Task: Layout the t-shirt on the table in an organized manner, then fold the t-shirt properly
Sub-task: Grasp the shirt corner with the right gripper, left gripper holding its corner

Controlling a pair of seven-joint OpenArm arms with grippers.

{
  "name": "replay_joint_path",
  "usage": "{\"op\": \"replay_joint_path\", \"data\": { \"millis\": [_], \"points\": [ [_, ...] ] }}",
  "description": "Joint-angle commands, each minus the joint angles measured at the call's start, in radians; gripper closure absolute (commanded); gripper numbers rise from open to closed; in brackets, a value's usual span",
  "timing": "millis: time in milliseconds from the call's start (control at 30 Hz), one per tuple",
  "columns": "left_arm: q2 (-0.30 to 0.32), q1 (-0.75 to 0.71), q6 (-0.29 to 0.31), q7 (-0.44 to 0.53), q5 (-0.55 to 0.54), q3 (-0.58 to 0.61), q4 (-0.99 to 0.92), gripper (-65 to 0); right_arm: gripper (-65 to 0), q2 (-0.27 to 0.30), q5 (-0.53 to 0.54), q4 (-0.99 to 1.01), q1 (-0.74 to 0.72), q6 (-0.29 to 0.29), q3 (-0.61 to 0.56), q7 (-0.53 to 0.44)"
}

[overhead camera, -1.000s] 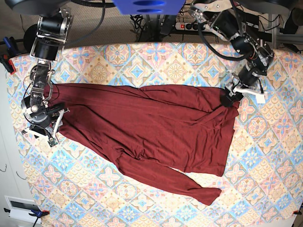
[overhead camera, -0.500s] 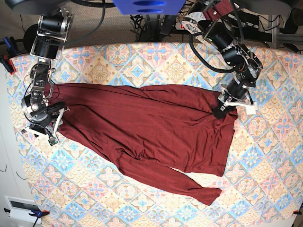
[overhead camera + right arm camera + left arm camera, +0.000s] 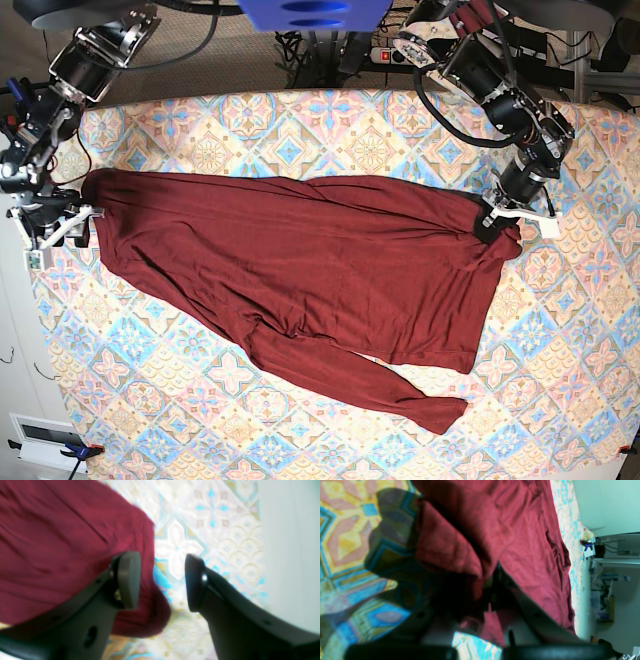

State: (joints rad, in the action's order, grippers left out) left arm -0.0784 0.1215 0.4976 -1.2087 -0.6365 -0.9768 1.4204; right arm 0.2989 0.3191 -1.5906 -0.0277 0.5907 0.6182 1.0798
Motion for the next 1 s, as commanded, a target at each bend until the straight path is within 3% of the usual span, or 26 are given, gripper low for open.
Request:
{"op": "replay_joint_path", "data": {
  "millis": [0, 167, 367, 733, 967],
  "points": [
    [0.012, 0.014, 0.009, 0.011, -0.026, 0.005, 0.02, 0.0, -28.5, 0.026, 0.03, -0.014, -0.004, -0.002, 0.042, 0.009],
    [0.018, 0.014, 0.009, 0.011, -0.026, 0.005, 0.02, 0.0, -28.4, 0.007, 0.2, 0.048, 0.01, -0.002, 0.17, 0.086],
    [0.018, 0.016, 0.009, 0.011, -0.026, 0.005, 0.02, 0.0, -28.3, -0.028, 0.274, 0.137, 0.045, -0.002, 0.23, 0.118],
    [0.018, 0.016, 0.009, 0.011, -0.026, 0.005, 0.02, 0.0, -28.2, -0.046, 0.282, 0.14, 0.117, -0.002, 0.233, 0.115],
    [0.018, 0.019, 0.009, 0.011, -0.026, 0.006, 0.02, 0.0, -28.1, -0.105, 0.282, 0.14, 0.125, -0.002, 0.233, 0.122]
  ]
}}
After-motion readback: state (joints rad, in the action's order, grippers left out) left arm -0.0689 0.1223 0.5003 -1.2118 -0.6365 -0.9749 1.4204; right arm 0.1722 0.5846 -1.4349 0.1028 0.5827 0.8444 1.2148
